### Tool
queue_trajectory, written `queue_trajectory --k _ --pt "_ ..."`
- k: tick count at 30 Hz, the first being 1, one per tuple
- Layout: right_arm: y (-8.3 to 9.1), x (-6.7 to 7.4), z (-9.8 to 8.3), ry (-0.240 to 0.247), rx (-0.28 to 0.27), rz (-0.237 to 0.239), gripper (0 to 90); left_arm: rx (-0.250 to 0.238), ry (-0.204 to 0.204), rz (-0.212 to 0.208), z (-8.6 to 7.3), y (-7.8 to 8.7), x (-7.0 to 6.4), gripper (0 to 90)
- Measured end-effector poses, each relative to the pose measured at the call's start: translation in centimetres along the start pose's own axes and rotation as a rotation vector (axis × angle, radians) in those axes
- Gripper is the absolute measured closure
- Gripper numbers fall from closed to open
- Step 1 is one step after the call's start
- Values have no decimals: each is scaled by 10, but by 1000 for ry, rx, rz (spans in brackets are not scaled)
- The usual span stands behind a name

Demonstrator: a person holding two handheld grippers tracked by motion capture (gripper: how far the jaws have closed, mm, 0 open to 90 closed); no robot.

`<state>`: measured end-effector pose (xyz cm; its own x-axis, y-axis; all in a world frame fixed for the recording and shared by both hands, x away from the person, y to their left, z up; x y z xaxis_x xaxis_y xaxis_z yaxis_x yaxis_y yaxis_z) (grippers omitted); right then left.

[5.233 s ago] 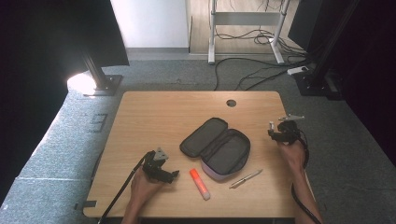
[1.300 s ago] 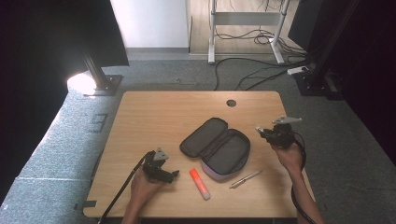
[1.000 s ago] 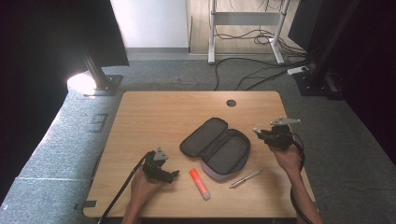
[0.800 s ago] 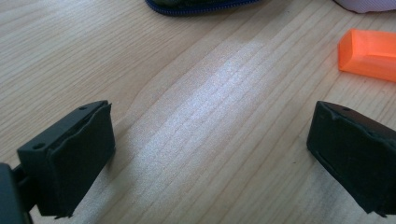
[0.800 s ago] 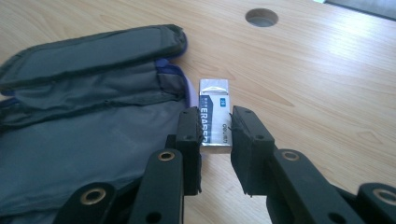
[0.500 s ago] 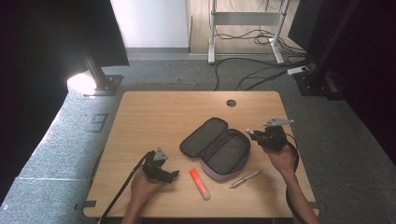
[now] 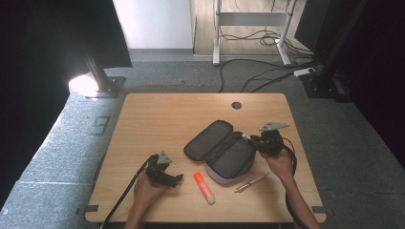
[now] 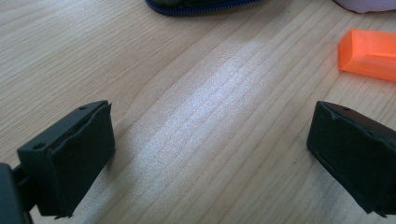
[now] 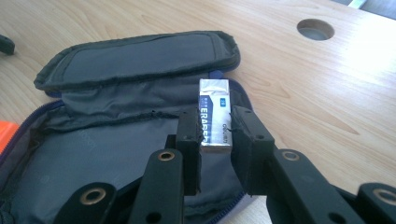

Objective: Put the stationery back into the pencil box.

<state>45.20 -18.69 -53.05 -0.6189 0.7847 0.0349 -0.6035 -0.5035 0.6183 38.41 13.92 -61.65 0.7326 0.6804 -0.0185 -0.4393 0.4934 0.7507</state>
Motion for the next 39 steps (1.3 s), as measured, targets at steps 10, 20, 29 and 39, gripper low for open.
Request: queue_trajectory --k 10,20,29,39 --pt "-14 5 -5 13 26 3 721 0 0 0 0 0 0 5" --pt "-32 6 -15 21 61 3 720 0 0 0 0 0 0 5" --pt "-42 7 -22 30 88 -6 720 0 0 0 0 0 0 5" --pt "-51 5 -29 34 120 -12 719 0 0 0 0 0 0 5"
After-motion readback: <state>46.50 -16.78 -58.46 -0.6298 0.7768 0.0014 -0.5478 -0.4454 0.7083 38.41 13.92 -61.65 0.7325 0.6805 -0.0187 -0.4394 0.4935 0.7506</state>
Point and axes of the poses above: each handheld gripper's, and its own axes: y roughly backward along the jaws, z roughly out of its top, x roughly to its left, the point moved 9 cm from there along -y, roughly forward along the jaws, and after that the axes turned 1 degree about -z, right-handed, at the moved point
